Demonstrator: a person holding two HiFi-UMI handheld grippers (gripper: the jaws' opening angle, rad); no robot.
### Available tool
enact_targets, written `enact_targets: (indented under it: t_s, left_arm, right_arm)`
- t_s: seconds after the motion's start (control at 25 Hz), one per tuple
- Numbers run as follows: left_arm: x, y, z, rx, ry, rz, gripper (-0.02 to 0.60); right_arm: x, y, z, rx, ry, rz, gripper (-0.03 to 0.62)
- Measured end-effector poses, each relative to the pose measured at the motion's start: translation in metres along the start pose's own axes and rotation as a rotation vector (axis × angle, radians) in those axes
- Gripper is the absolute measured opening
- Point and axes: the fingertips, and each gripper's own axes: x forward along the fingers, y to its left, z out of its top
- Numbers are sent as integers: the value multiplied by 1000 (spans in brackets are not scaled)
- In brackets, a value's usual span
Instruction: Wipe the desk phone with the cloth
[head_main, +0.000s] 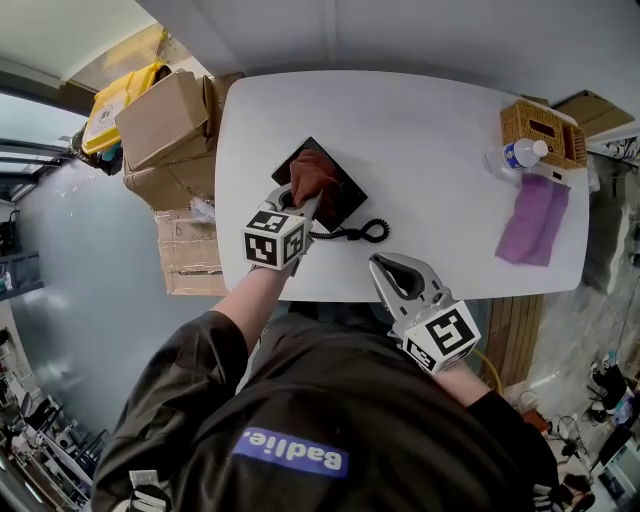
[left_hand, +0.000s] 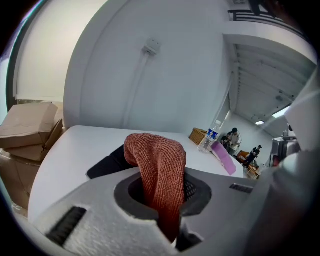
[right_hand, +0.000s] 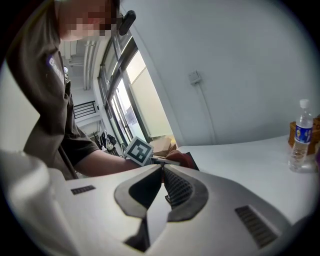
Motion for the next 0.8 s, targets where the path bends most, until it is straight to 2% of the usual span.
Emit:
enact_targets:
  t_s: [0.28,0.48,0.64,0.8]
  left_arm:
    - [12,-49,-44,-21,104,-98,54]
    - [16,-73,-64,-45,139,-147,54]
    - [10,-78,-54,-48,115,-154,54]
    - [1,-60,-23,-59,59,-122,54]
  right_arm:
    - [-7,-10,-5,16,-3,-16,35]
    - [-15,-15,-6,20,-12,-27,37]
    - [-20,-18,-4,23,-27,-34,36]
    - [-21,-18,-1,25,-40,-28,35]
